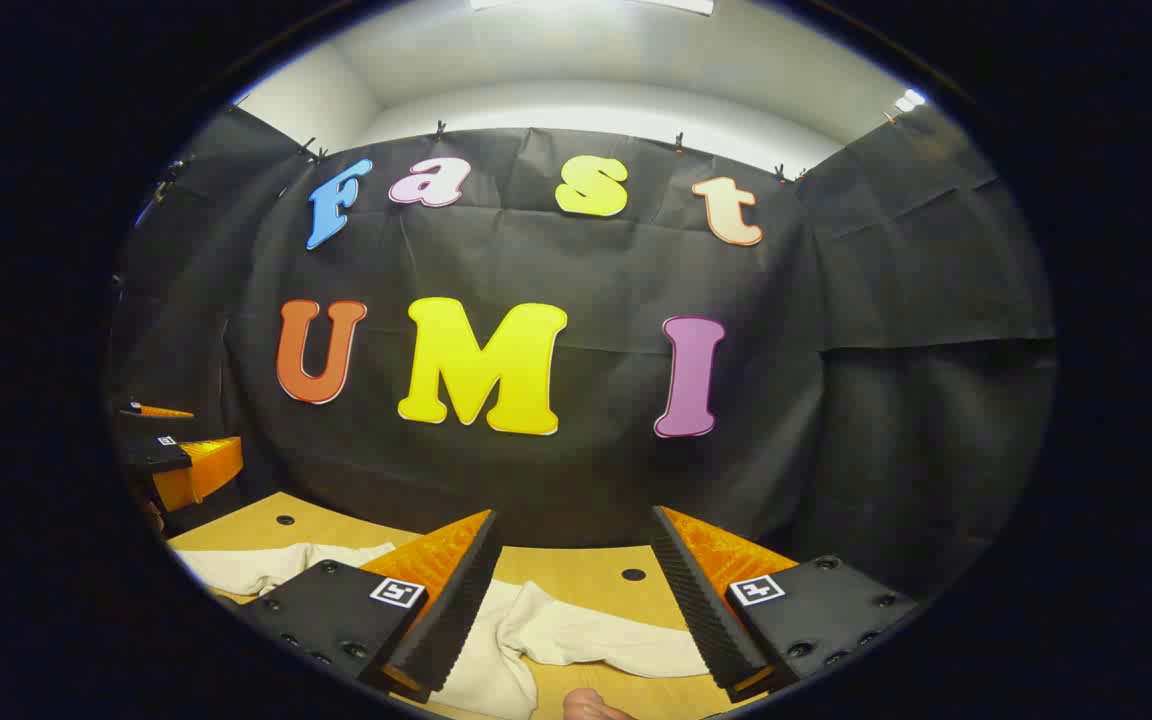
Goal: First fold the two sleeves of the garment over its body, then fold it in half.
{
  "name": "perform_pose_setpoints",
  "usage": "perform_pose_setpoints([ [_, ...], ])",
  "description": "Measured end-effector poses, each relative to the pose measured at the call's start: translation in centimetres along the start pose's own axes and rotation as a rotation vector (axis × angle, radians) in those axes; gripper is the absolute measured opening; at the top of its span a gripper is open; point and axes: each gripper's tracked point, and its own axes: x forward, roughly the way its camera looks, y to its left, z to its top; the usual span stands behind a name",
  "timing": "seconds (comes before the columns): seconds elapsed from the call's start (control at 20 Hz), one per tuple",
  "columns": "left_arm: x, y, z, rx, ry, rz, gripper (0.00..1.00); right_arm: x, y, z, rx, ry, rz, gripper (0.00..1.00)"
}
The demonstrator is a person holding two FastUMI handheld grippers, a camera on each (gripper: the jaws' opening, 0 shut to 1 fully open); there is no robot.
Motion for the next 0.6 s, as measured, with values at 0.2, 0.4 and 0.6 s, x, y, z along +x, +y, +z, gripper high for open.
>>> perform_pose_setpoints([
  [0.2, 0.3, 0.8, -0.5, 0.009, 0.017, 0.017, 0.96, 0.2, 1.3, -0.3, 0.002, 0.014, 0.028, 0.94],
  [0.4, 0.3, 0.6, -0.8, -0.003, 0.025, 0.007, 0.97, 0.2, 2.6, -0.5, -0.012, 0.017, 0.066, 0.94],
  [0.6, 0.7, 0.5, -1.2, -0.013, 0.036, -0.002, 0.96, 0.2, 2.9, -0.7, -0.012, 0.021, 0.07, 0.94],
])
